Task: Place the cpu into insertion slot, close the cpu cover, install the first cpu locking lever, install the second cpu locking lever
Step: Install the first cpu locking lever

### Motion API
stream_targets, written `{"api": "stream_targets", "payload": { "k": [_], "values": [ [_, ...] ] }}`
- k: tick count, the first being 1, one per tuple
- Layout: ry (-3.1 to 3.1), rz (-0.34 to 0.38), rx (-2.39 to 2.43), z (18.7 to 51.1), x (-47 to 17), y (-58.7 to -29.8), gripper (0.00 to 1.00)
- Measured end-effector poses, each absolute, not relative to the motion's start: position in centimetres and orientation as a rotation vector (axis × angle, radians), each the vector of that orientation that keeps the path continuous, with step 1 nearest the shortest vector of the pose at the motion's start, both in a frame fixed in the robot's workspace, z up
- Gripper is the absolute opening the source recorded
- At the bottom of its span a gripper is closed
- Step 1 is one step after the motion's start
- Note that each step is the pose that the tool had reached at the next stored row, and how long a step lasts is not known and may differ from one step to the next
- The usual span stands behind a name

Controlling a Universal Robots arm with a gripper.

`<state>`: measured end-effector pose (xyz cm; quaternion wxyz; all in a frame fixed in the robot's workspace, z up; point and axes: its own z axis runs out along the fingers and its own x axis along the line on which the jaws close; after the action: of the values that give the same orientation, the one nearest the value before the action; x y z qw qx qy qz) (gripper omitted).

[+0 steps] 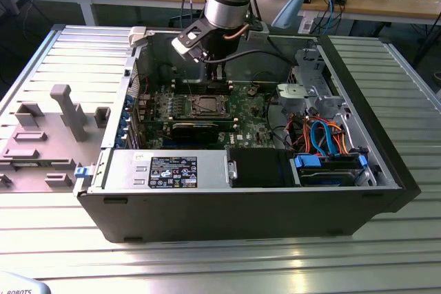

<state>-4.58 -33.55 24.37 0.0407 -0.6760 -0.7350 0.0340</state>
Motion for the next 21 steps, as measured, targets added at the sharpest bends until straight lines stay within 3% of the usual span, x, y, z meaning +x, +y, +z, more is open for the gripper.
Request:
{"api": "stream_targets", "payload": {
  "k": [21],
  "values": [
    [-2.347,0.110,-1.966,24.37,-4.58,-33.54,0.11]
  ]
}}
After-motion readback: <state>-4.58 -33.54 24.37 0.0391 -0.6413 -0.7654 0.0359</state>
